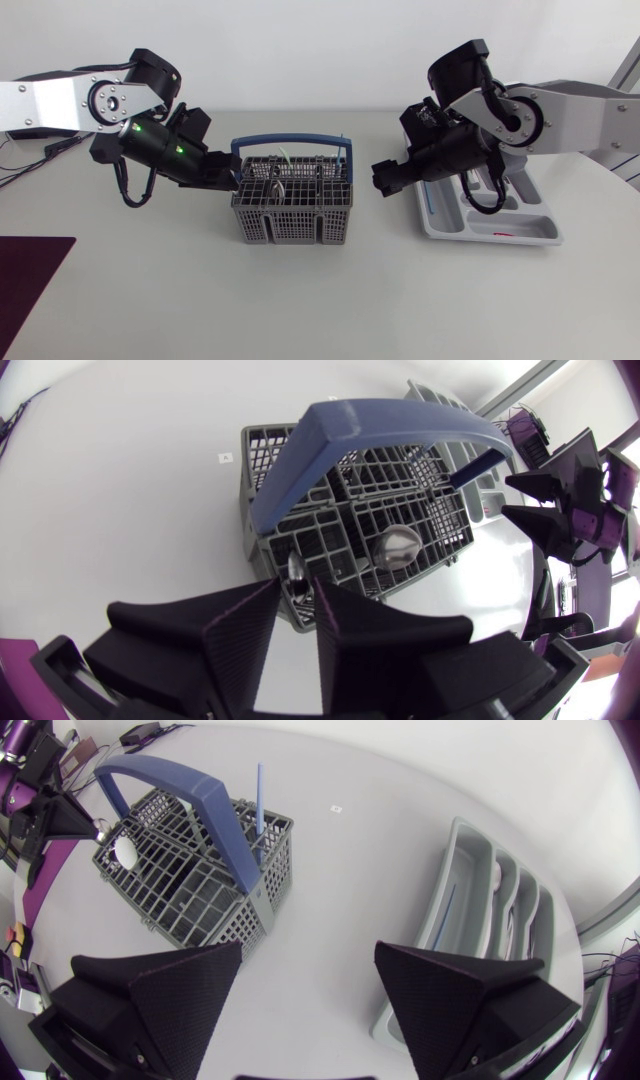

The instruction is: Unload the cutlery basket into the drawer organizer.

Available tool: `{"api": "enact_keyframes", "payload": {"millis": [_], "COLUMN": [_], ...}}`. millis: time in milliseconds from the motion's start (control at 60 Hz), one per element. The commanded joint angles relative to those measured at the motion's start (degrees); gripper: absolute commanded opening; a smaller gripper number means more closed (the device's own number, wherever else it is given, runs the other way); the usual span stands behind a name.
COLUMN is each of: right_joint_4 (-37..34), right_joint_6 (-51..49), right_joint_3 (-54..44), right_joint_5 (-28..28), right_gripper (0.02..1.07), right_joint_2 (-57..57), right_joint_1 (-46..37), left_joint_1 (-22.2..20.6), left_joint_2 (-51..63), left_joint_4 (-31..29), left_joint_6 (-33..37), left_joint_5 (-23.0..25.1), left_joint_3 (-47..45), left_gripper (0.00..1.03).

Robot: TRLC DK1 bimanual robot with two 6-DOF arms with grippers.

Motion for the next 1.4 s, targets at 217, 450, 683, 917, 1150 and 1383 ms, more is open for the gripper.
{"api": "enact_keyframes", "payload": {"millis": [217, 450, 683, 917, 1150, 1383], "right_joint_4": [0.78, 1.31, 1.31, 1.22, 1.22, 1.22], "right_joint_6": [1.2, 1.12, 0.94, 0.94, 0.85, -0.11], "right_joint_3": [-2.56, -3.88, -4.32, -4.4, -4.93, -5.9], "right_joint_5": [0.59, 0.68, 0.68, 0.77, 0.86, 0.77], "right_gripper": [0.98, 0.98, 0.98, 0.98, 0.98, 0.98], "right_joint_2": [-1.58, -2.55, -3.07, -3.25, -4.13, -7.12], "right_joint_1": [1.1, 1.1, 1.27, 2.33, 2.68, 2.85], "left_joint_1": [-1.15, -1.68, -1.77, -1.77, -1.77, -2.74], "left_joint_2": [0.89, 0.89, -1.13, -7.81, -13.96, -19.68], "left_joint_4": [-0.05, 0.75, 1.8, 1.8, -1.28, -4.26], "left_joint_6": [-2.07, -2.51, -2.42, -2.25, -2.25, -2.07], "left_joint_5": [-0.24, -1.38, -2.0, -2.0, -2.79, -2.79], "left_joint_3": [1.91, 1.91, 0.68, -0.37, 1.12, 1.3], "left_gripper": [0.29, 0.24, 0.2, 0.2, 0.2, 0.2]}}
